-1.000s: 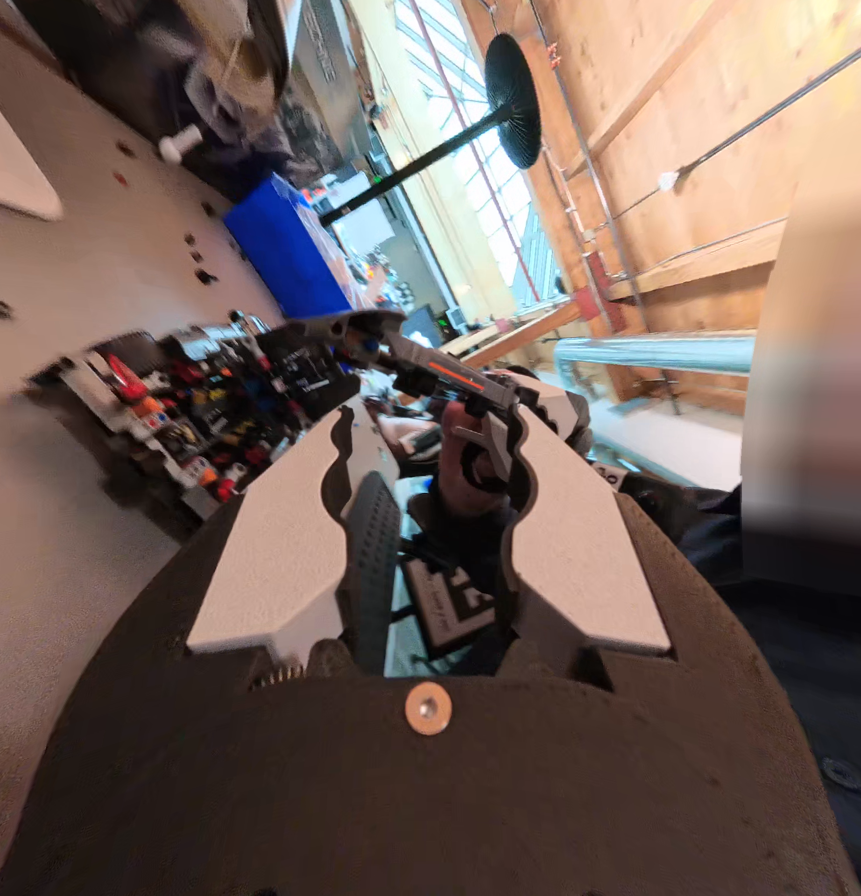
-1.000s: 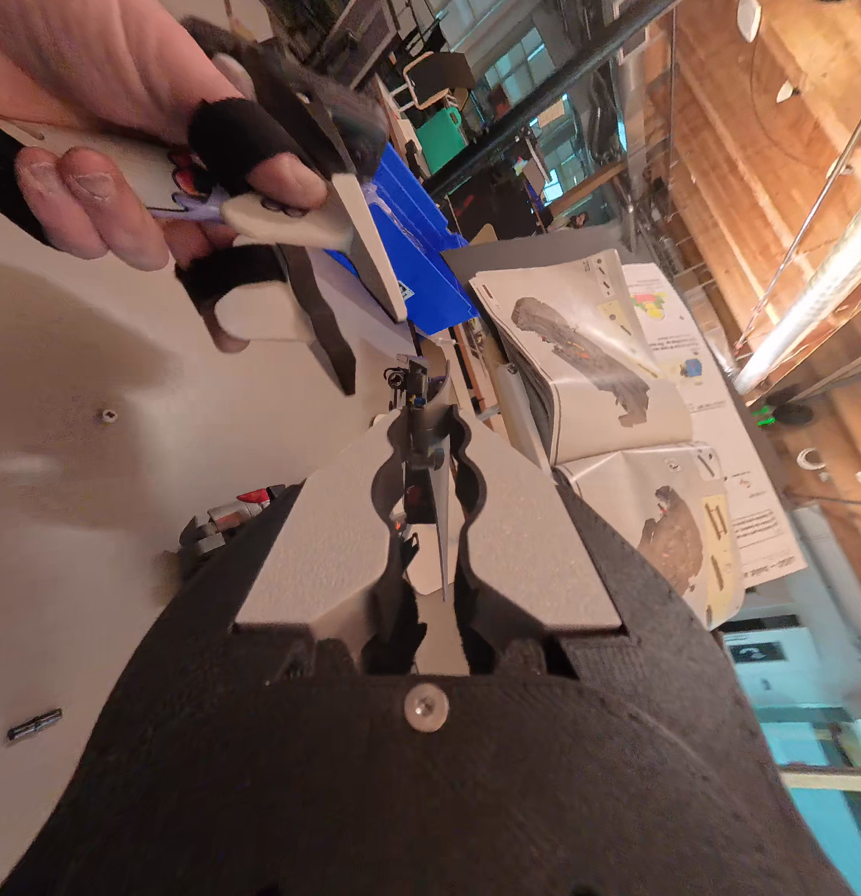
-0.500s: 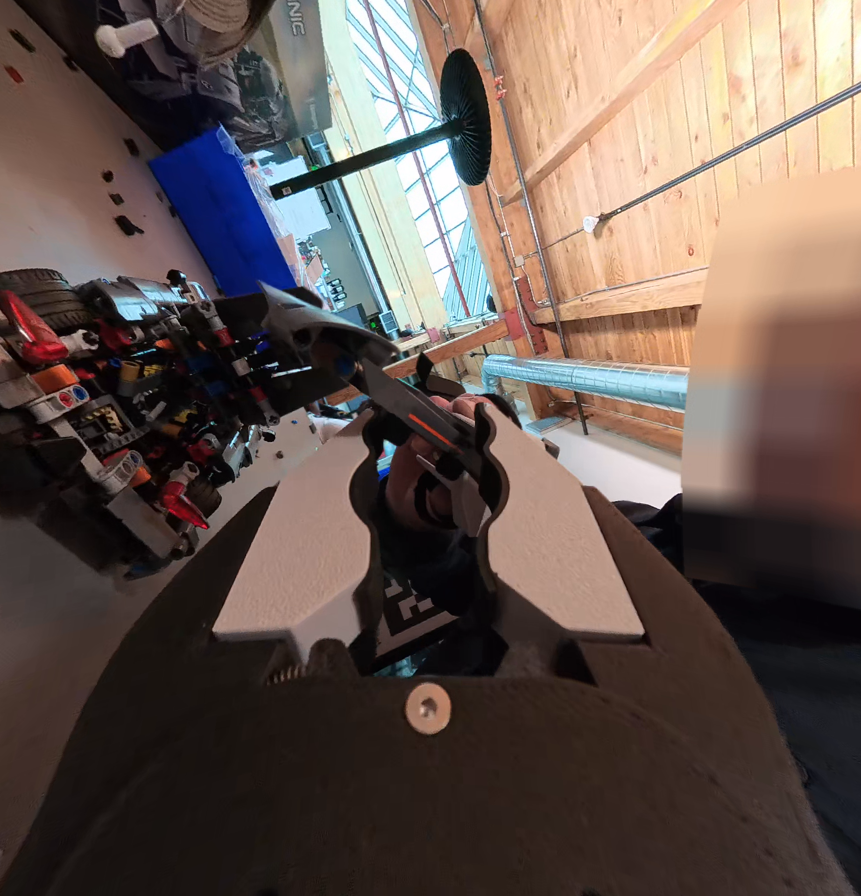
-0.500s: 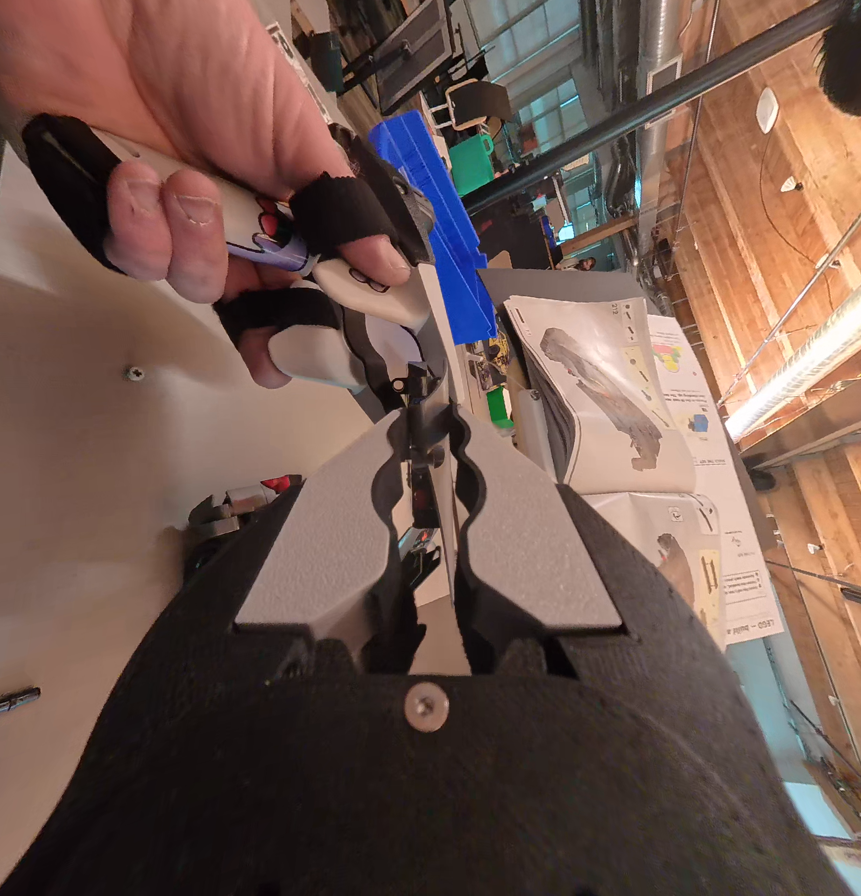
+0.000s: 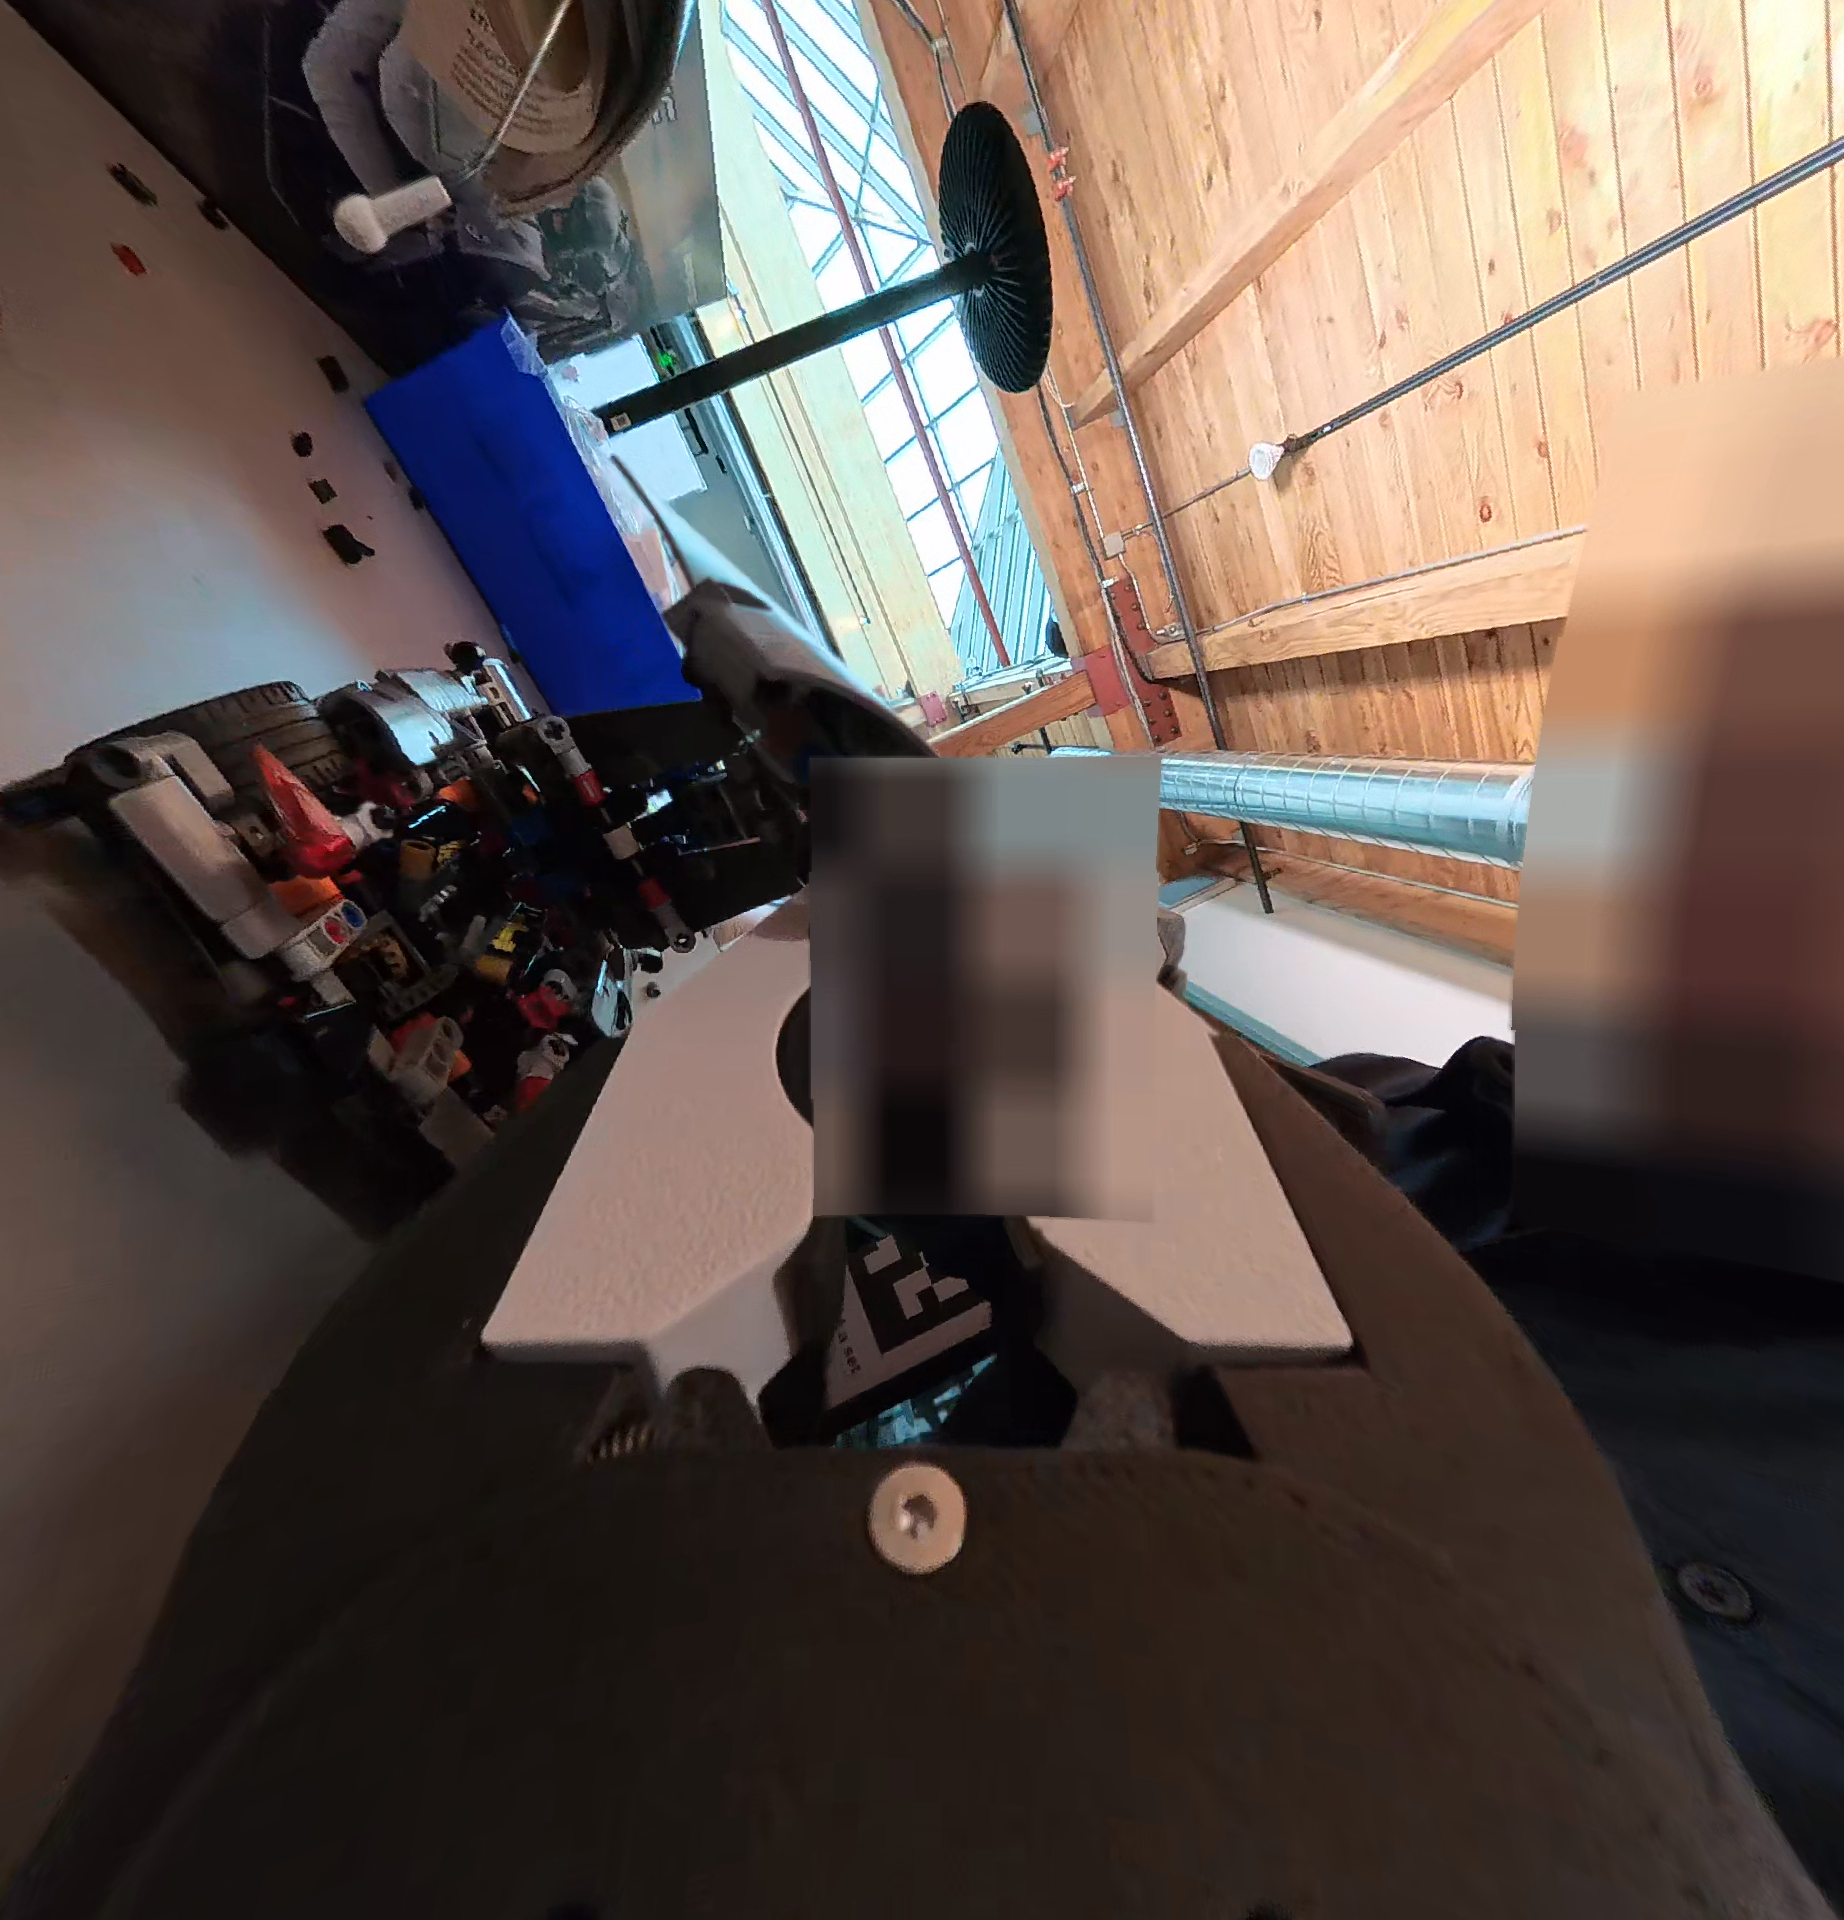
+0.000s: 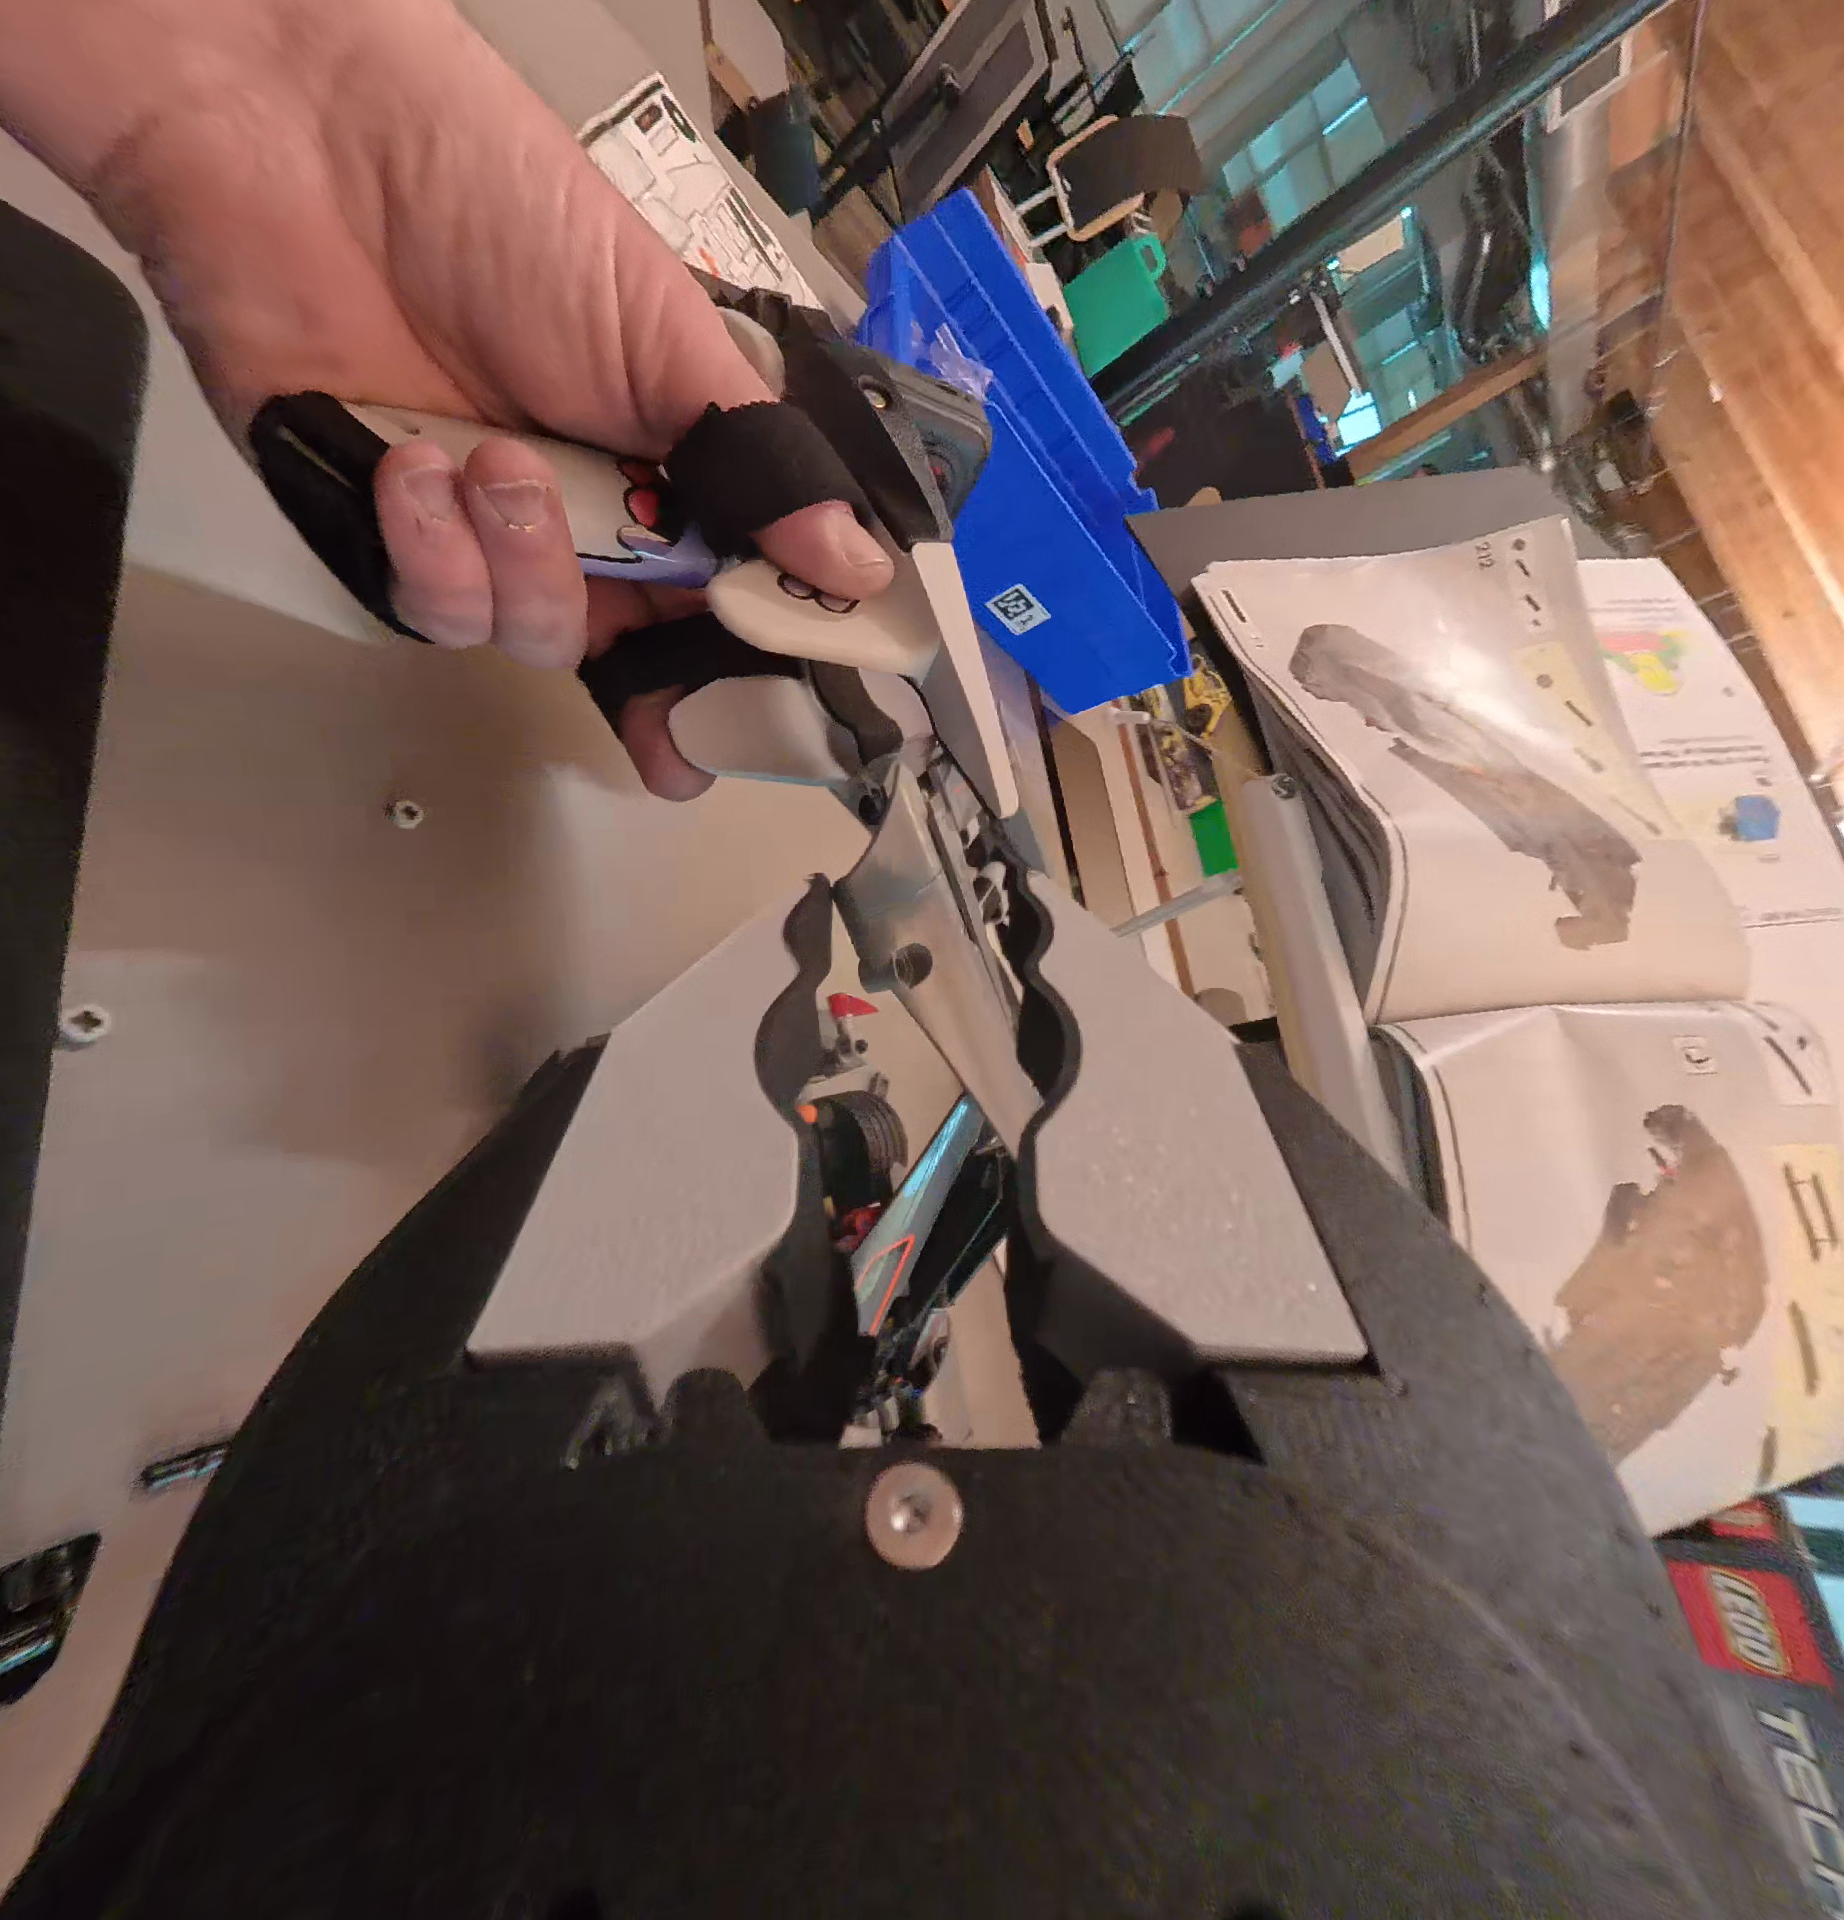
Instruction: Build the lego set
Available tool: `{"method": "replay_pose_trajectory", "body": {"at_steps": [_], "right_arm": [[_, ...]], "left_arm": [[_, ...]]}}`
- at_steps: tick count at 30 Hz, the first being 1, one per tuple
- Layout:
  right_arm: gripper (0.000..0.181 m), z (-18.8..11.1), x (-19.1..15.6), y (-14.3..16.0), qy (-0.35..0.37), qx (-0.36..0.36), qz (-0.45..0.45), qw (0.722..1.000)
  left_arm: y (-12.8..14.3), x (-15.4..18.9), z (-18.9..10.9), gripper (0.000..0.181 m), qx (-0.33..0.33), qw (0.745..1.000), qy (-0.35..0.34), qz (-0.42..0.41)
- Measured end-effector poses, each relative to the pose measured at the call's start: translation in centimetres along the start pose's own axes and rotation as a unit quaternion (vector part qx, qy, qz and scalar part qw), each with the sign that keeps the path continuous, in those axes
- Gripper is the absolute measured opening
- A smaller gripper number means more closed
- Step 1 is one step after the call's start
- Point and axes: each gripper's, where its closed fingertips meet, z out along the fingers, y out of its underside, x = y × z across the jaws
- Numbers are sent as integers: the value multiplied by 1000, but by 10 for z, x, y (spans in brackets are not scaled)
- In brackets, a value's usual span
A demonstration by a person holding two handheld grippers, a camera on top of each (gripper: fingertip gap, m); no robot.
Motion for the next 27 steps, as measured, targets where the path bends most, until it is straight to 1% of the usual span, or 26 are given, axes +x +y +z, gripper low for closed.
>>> {"method": "replay_pose_trajectory", "body": {"at_steps": [2, 4, 7, 9, 11, 13, 14, 17, 19, 21, 23, 27], "right_arm": [[34, -4, -1, 3, -18, 8, 22, 1000], [36, -10, 2, 5, -26, 23, 39, 999], [37, -16, 10, 13, -29, 27, 59, 997], [41, -18, 16, 17, -38, 38, 100, 994], [49, -18, 22, 25, -44, 34, 132, 990], [52, -17, 22, 32, -52, 22, 139, 989], [52, -16, 19, 35, -59, 14, 134, 989], [49, -13, 2, 31, -91, 12, 118, 989], [44, -9, -7, 29, -96, 3, 95, 991], [35, -5, -16, 33, -102, -17, 70, 992], [24, -2, -18, 36, -93, -25, 61, 993], [23, -3, -19, 39, -96, -32, 64, 993]], "left_arm": [[-3, -2, -3, 20, -6, 1000, -10, 8], [-4, -1, -7, 19, -17, 1000, -12, 18], [-4, -1, -9, 19, -38, 999, -18, 21], [-4, 0, -9, 19, -53, 998, -20, 25], [1, 2, -10, 19, -87, 996, -22, 27], [5, -2, -10, 19, -121, 991, -43, 32], [8, 0, -11, 18, -142, 988, -42, 35], [11, 6, -10, 18, -178, 983, -28, 45], [13, 7, -8, 18, -191, 981, -18, 44], [13, 4, -5, 18, -191, 981, -15, 43], [13, 0, -1, 18, -192, 981, -9, 37], [13, -5, 2, 18, -188, 982, 9, 23]]}}
